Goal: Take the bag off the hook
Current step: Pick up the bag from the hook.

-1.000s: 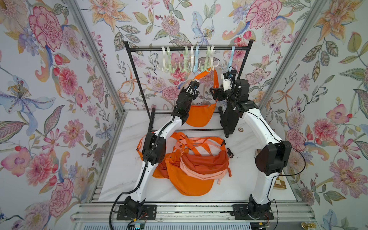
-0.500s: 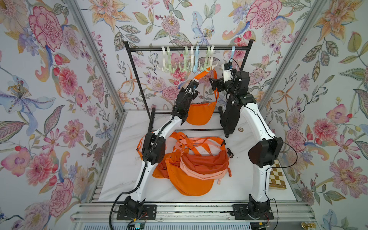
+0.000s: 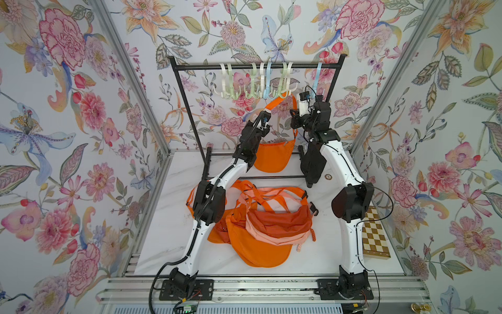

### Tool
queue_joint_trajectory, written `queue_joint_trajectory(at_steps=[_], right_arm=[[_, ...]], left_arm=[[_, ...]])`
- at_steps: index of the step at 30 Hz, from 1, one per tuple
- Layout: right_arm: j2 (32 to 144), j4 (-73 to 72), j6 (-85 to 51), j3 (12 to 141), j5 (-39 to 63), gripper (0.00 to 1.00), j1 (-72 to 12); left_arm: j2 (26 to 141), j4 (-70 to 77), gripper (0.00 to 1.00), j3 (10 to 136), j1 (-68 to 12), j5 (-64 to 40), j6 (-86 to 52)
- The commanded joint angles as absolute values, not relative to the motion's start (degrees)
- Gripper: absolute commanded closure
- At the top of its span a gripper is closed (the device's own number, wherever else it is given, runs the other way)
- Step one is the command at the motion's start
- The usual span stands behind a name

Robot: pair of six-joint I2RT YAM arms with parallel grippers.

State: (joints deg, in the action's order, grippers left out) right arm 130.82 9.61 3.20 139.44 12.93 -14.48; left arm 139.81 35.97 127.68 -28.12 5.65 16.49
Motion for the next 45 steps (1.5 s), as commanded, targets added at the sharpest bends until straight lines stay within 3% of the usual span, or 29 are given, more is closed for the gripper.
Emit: queue_joint_trajectory(at_steps=[1,16,23,31,45], right_arm=[[126.0,8.2,2.9,138.6,12.3,1.00,-14.8],[118.8,8.7,1.5,138.3,10.6,1.00,-16.2],[114.6,9.4,1.8,135.7,10.7,1.00,-17.0],[104.7,4.9,1.7,123.5,10.4,1.00,-18.4],[79.7,3.1,-1.4,99.9,9.5,1.00,-21.8]], left_arm=[[135.4,36.3,1.00,127.9,-27.5,3.5,14.8],[130.5,33.1,1.00,128.9,-27.5,2.1,12.2],[125.3,35.9,1.00,121.6,-27.9,1.8,9.8],[116.6,39.3,1.00,110.7,-29.4,2.4,10.3],[90.0,39.8,1.00,83.0,-37.9,6.7,16.0]])
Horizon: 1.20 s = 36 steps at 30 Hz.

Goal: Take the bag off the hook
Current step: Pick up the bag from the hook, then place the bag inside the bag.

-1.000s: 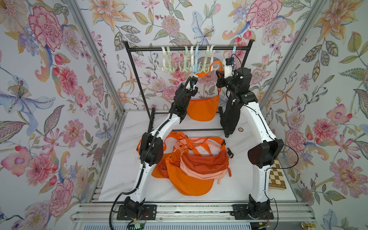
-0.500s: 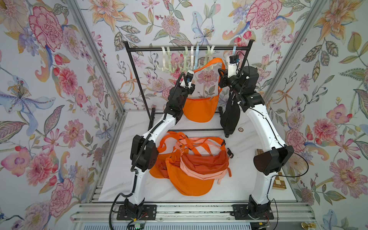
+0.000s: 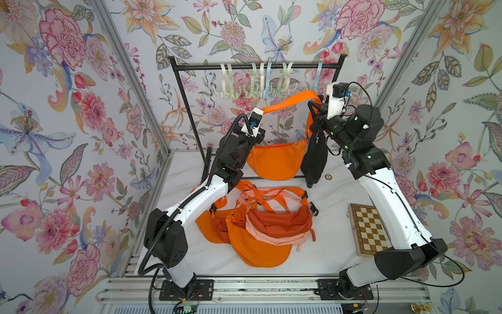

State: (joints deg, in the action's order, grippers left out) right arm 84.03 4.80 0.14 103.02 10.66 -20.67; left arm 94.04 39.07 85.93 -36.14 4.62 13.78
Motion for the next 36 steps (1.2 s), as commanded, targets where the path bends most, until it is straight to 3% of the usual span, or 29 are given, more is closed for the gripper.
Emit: queue_joint_trajectory(at_steps=[1,7,18,24,29,36], right_arm=[[77.8,2.6,-1.7,97.9,9.2,1.00,-22.0],[66.6,4.9,-3.6,89.5,7.5,1.00,-23.2],[51.1,23.3,-7.8,84.2,1.0,1.00,-23.4],[45.2,30.9,-11.4,82.5,-2.4,1.00,-23.3],[42.8,33.1,-13.3,76.9,-6.1,1.00,-23.2],[47.0,31.5,-14.4,67.9,-6.0,1.00,-19.1]], left_arm=[[86.9,39.1,1.00,81.9,-38.7,7.1,16.0],[78.1,33.0,1.00,75.9,-44.6,9.7,15.3],[68.6,26.2,1.00,64.9,-55.8,11.4,10.7],[69.1,25.4,1.00,61.8,-61.4,11.5,10.0],[70.6,28.4,1.00,57.2,-61.5,11.6,5.4],[78.4,35.3,1.00,53.9,-61.5,9.2,-0.9]])
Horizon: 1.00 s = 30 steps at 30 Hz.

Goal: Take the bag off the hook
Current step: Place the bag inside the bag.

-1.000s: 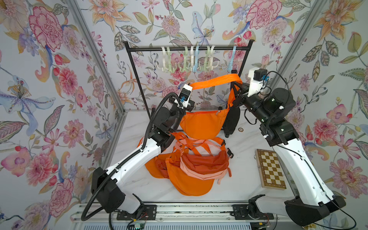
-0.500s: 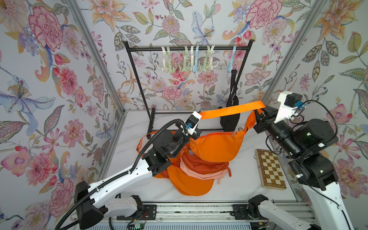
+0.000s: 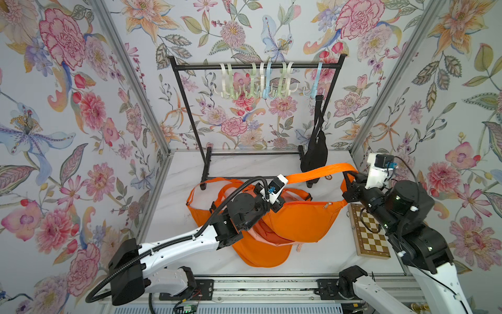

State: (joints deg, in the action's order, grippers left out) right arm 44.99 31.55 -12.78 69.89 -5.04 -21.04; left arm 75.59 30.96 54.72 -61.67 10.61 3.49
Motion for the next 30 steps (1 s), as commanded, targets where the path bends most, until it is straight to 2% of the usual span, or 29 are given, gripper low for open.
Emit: queue_joint_trajectory(at_steps=[1,7,12,21,26,30], right_arm=[[47.5,30.8,-14.7,67.3,-5.3,1.00,-18.0],[52.5,26.0,-16.0,60.8,2.5,1.00,-7.3],[52.9,22.1,-18.6,59.2,6.3,1.00,-4.7],[50.1,31.1,-16.4,73.2,5.4,1.00,-3.4],[48.9,38.1,-15.1,80.7,6.0,1.00,-2.2],[45.5,42.6,-15.2,83.8,7.3,1.00,-2.4]], left_arm=[[79.4,36.1,1.00,53.9,-61.6,8.9,-1.5],[86.7,38.3,1.00,55.9,-61.4,11.2,-2.1],[88.9,40.1,1.00,56.5,-61.2,12.8,-1.9],[83.7,30.9,1.00,66.0,-63.4,10.1,3.7],[81.4,24.0,1.00,71.3,-68.0,9.8,9.1],[78.5,22.6,1.00,71.2,-71.1,8.4,8.3]])
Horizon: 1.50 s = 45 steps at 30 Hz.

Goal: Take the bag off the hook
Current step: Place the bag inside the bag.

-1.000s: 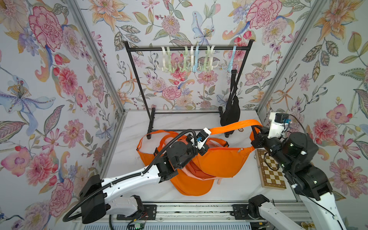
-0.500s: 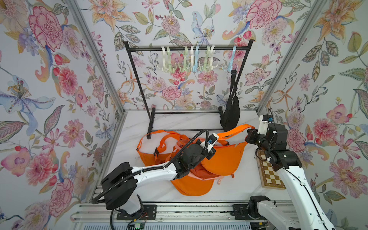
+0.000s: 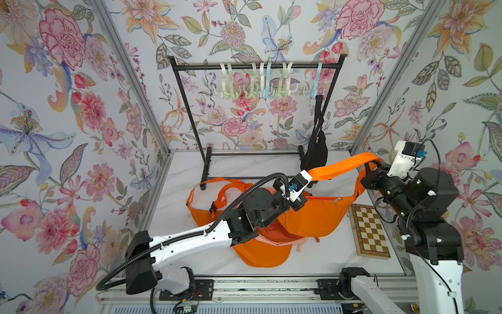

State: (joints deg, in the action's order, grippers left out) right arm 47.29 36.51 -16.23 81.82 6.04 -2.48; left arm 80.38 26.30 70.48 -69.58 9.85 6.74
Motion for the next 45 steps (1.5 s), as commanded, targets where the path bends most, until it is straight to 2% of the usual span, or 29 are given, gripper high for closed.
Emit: queue_joint_trajectory(at_steps=[1,10,16,28,37,45], right_arm=[[44.4,44.1,-14.8,84.6,6.4,1.00,-3.0],[37.4,53.3,-13.8,89.4,-2.5,1.00,-8.2],[37.3,50.6,-16.1,80.3,-1.0,1.00,-9.1],[44.4,31.0,-18.8,57.2,0.6,1.00,-8.9],[58.1,19.2,-18.6,51.4,1.6,1.00,-8.9],[72.4,9.6,-19.3,50.6,3.3,1.00,-8.6]], left_arm=[[77.6,22.6,1.00,70.7,-72.1,8.7,8.3],[77.8,24.4,1.00,68.8,-80.0,15.2,11.4],[81.3,27.5,1.00,67.8,-79.8,18.1,9.9],[85.1,39.9,1.00,54.4,-66.8,16.1,-4.6],[93.3,45.1,1.00,51.0,-57.8,12.0,-9.1],[100.4,46.8,1.00,51.9,-53.6,9.6,-11.4]])
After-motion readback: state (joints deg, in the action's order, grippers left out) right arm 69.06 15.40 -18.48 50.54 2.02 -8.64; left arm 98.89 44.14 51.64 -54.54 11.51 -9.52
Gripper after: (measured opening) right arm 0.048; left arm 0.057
